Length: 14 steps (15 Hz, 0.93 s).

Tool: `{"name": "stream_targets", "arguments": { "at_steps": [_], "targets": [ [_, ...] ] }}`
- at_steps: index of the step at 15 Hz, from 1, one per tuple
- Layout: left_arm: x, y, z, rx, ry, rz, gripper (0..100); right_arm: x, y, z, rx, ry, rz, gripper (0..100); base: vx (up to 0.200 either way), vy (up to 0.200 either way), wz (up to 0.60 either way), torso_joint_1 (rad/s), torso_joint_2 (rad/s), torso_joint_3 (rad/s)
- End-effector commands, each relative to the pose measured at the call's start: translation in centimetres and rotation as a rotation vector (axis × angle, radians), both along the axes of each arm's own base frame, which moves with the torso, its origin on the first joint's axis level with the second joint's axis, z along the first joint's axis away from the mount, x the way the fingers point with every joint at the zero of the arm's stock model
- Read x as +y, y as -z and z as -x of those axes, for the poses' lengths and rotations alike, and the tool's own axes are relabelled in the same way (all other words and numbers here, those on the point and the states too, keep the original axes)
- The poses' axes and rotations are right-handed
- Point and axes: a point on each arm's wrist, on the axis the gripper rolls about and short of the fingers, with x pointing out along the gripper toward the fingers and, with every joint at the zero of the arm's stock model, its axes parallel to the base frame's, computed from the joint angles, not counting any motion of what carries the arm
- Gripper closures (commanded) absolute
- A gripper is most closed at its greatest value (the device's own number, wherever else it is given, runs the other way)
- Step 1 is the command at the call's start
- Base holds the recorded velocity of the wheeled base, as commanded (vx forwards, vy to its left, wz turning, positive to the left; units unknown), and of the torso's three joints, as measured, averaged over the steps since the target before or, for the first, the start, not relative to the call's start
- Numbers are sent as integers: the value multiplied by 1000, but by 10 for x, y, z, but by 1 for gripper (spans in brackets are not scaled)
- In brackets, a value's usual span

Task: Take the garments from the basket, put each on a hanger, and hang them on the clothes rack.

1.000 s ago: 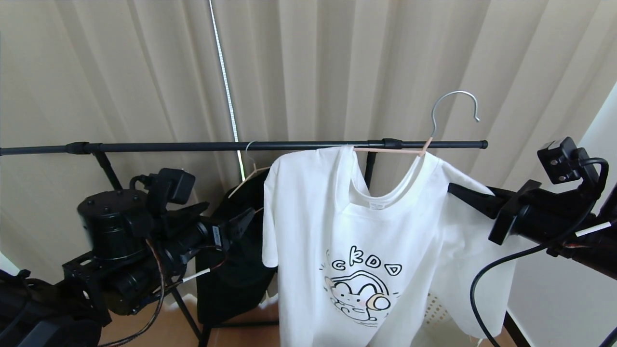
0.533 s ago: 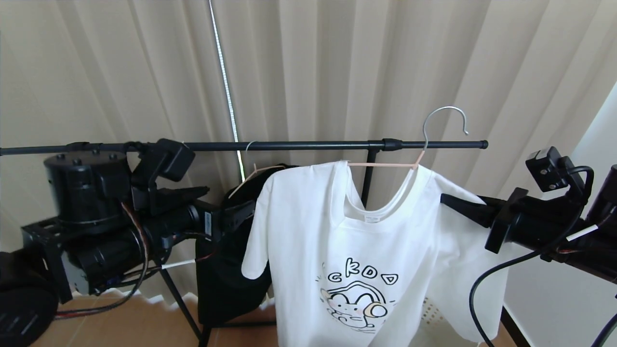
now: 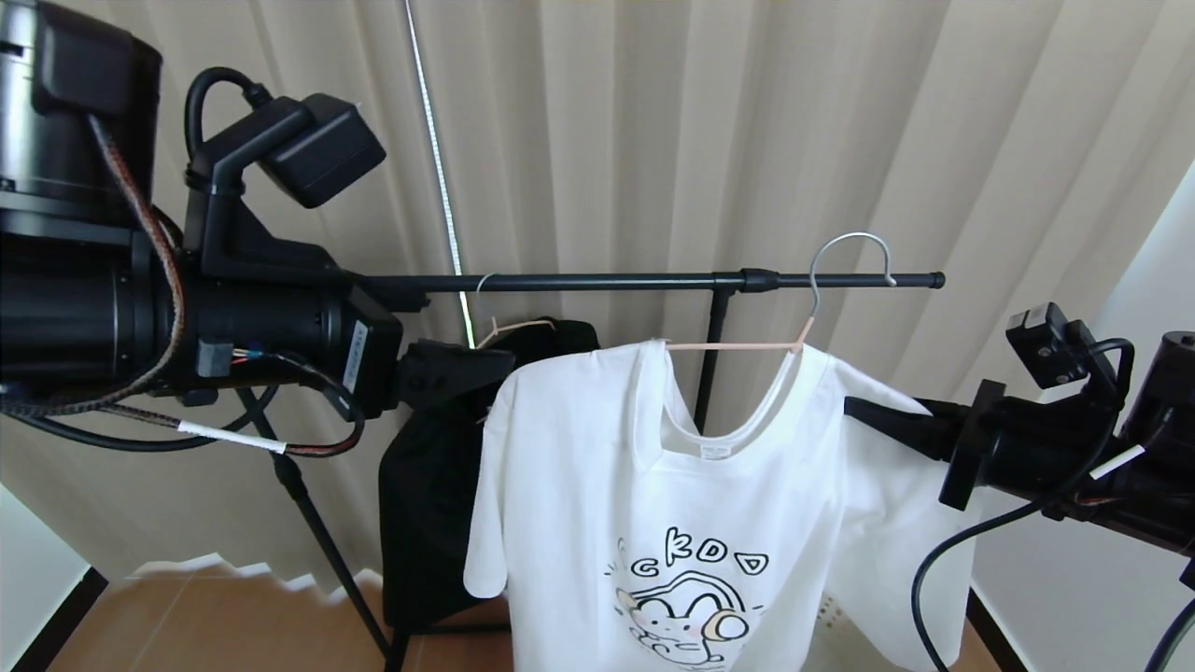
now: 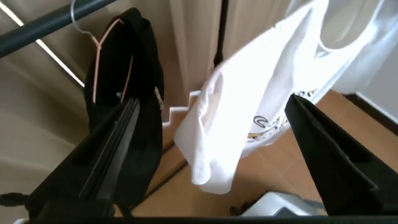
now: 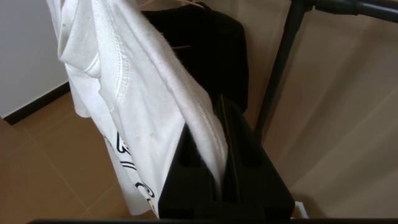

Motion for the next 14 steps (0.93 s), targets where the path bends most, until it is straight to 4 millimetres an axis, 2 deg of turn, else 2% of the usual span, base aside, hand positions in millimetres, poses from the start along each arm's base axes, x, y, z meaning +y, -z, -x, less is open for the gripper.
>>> {"name": "stream_targets", "arguments": {
  "at_steps": [1, 4, 7, 10, 14],
  "targets": [
    [-17, 1, -17, 16, 86, -9, 0, 0, 2, 1, 8, -7, 0, 100, 0, 0, 0, 0, 0, 0],
    [-35, 8, -30, 65, 217, -36, 0, 1, 4, 3, 17, -30, -2, 100, 0, 0, 0, 0, 0, 0],
    [-44, 0, -40, 107, 351, 8, 0, 2, 3, 5, 10, -35, -2, 100, 0, 0, 0, 0, 0, 0],
    [-55, 7, -56, 147, 467, -85, 0, 2, 2, 7, -4, -36, -5, 100, 0, 0, 0, 0, 0, 0],
    [-65, 16, -72, 126, 497, -119, 0, 7, 2, 12, -40, -58, -8, 100, 0, 0, 0, 0, 0, 0]
  ]
}}
